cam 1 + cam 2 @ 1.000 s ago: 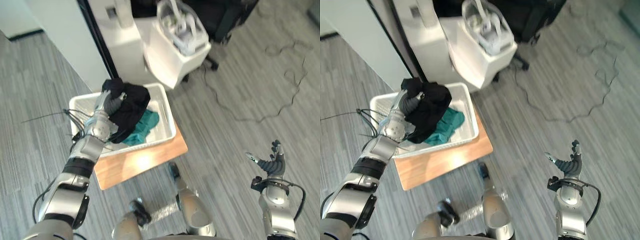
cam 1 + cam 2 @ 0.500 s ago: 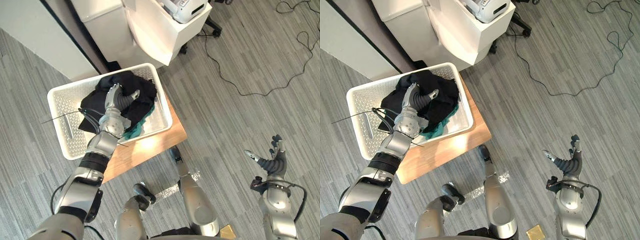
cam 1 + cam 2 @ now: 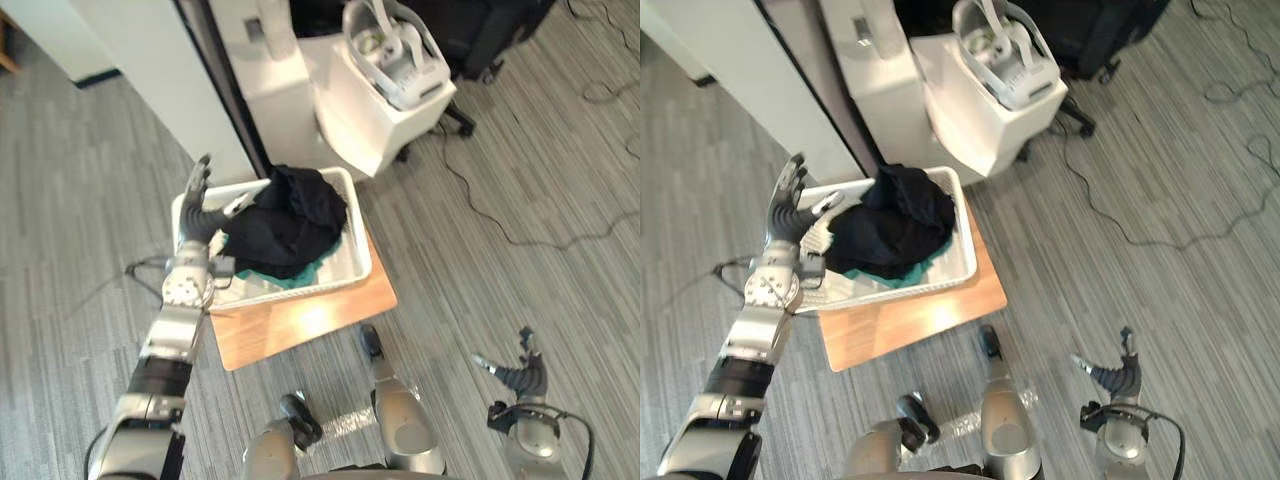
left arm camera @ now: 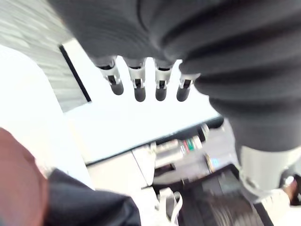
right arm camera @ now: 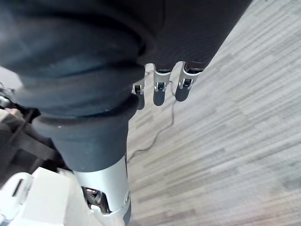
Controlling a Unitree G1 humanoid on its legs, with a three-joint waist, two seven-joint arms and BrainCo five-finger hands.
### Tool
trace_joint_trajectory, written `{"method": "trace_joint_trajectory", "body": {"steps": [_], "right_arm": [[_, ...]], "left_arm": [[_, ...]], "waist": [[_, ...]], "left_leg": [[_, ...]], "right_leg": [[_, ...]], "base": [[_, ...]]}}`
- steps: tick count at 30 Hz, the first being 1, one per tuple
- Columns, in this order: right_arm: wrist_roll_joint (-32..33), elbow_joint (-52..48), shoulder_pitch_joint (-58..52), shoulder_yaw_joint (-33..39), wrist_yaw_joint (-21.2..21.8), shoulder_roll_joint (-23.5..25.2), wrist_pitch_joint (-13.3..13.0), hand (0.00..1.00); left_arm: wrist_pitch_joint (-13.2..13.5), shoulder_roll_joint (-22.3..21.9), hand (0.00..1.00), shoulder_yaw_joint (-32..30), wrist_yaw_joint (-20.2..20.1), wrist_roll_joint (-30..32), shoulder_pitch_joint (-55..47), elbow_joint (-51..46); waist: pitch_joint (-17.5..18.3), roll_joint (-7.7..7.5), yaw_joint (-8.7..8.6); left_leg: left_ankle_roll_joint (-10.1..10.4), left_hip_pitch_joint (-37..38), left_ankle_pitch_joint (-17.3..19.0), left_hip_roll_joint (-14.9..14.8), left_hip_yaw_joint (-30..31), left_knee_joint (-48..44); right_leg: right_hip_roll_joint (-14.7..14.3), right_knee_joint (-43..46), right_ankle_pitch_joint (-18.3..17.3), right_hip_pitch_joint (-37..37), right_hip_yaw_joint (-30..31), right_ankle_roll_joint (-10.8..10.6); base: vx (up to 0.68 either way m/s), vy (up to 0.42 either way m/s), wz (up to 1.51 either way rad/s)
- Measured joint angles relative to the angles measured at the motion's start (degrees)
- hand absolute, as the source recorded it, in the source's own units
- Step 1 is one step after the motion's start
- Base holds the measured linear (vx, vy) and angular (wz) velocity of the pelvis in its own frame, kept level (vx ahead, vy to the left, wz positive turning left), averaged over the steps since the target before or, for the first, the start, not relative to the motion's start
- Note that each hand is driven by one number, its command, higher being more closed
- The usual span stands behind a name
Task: Tidy the bed and pick cloth on bed and put in laundry
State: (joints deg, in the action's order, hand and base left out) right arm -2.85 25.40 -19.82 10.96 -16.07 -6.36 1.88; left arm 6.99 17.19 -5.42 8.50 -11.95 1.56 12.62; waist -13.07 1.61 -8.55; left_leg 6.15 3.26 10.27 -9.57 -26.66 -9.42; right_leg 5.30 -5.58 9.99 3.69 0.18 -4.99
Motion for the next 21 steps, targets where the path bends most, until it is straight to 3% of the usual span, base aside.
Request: {"method": "trace_joint_trajectory", "body": {"steps": [2,4,7,11,14,21], "right_arm": [[0.16,4.98,-0.15,0.22,0.01,0.08,0.20,0.00],[1.39,8.76,-0.18,0.62,0.24,0.16,0.08,0.00],[3.80,12.21,-0.29,1.86,3.65,0.36,-2.01,0.00],[7.09,16.38,0.13,2.50,9.42,0.78,-5.56,0.00],[8.59,19.17,0.95,2.50,12.88,2.81,-6.80,0.00],[4.06,23.40,2.27,2.18,15.26,5.07,-8.14,0.00]], "left_arm": [[-0.48,-1.53,0.00,-1.14,-1.45,-1.53,-4.70,1.73],[-0.58,-2.97,0.00,-3.56,-3.24,-3.29,-9.16,5.53],[-0.92,-3.69,0.00,-6.28,-5.78,-3.88,-14.25,10.74],[-0.29,-6.49,0.00,-8.73,-8.51,-3.83,-17.70,19.68],[0.05,-9.36,0.00,-9.45,-10.04,-3.86,-19.79,25.89],[-1.14,-15.56,0.00,-15.55,-15.36,-5.28,-21.62,38.29]], "waist": [[2.43,-0.26,1.57],[4.81,-0.44,1.97],[7.73,-0.92,4.43],[9.58,-1.48,6.17],[10.51,-2.03,6.81],[11.85,-2.47,8.44]], "left_leg": [[0.09,1.74,-0.17,0.13,0.51,1.29],[0.02,3.31,-0.66,0.60,1.49,2.81],[-0.01,5.71,-1.79,1.39,1.49,5.87],[0.12,8.73,-2.66,1.91,1.37,8.61],[0.16,10.24,-3.78,2.31,1.49,11.01],[0.27,13.22,-5.09,2.68,2.22,13.91]], "right_leg": [[0.15,0.00,-0.93,-1.56,-0.83,0.01],[0.69,0.00,-1.88,-3.40,-2.52,-0.08],[0.93,0.00,-2.40,-4.71,-3.45,0.24],[1.50,-0.01,-3.16,-6.68,-4.56,-0.28],[1.60,-0.02,-3.61,-7.40,-5.38,-0.47],[1.74,-0.02,-4.27,-9.77,-7.81,-1.37]], "base": [[0.02,0.011,0.25],[0.01,0.012,0.33],[0.00,0.006,0.08],[-0.03,0.011,0.05],[-0.03,-0.020,0.08],[-0.02,-0.024,0.09]]}}
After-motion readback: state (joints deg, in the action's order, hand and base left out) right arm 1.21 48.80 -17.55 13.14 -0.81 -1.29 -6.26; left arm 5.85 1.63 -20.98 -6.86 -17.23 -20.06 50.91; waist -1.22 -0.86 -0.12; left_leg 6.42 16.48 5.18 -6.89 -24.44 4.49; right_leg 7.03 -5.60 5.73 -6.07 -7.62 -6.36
